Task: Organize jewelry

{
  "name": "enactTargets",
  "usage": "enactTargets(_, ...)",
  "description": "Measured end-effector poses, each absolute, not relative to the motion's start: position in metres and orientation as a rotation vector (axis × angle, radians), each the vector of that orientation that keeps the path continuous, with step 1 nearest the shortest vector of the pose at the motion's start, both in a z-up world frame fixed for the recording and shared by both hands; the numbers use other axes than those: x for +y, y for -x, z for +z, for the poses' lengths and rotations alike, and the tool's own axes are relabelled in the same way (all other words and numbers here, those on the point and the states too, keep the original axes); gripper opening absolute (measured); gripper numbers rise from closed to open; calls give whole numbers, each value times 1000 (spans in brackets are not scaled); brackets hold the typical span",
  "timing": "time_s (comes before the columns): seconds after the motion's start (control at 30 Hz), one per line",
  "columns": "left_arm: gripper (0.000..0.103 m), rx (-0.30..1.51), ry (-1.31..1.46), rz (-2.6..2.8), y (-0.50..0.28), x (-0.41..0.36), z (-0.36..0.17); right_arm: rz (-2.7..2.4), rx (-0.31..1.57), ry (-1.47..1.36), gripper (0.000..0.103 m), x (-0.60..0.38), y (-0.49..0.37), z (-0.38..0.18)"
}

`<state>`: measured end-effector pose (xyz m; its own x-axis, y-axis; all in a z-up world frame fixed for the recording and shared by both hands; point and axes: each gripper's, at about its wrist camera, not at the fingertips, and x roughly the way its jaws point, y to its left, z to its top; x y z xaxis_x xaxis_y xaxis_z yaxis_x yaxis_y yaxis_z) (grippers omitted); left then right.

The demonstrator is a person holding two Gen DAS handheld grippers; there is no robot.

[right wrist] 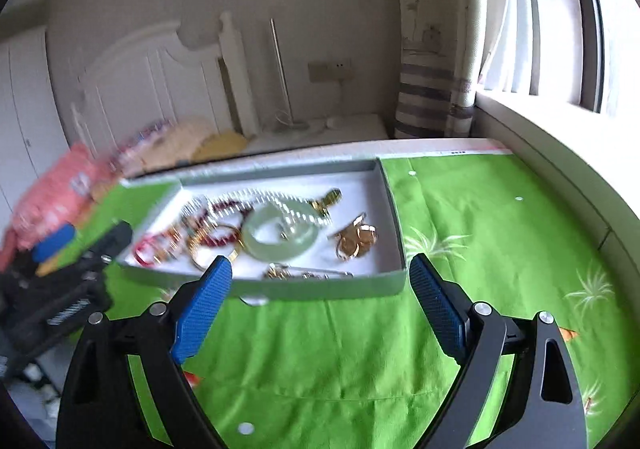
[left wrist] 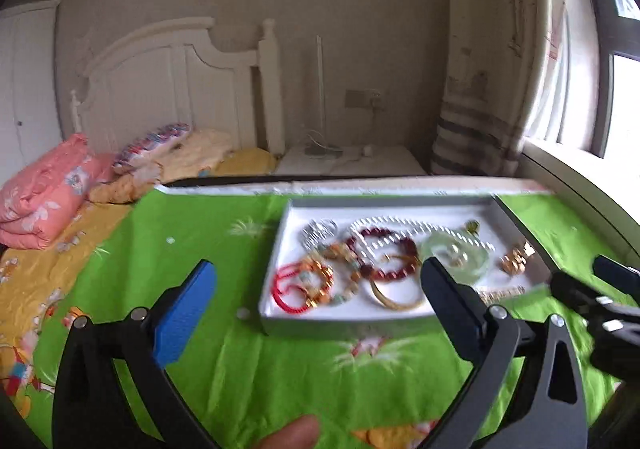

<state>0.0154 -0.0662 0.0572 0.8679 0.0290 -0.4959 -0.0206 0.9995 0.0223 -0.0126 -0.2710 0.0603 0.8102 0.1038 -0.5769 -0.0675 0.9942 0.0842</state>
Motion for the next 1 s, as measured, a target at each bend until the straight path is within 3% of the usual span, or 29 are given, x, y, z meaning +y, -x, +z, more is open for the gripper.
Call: enactTargets(1.0,101,563,-25,-12,-17,-67,45,29,641,2,87,-264,2,50)
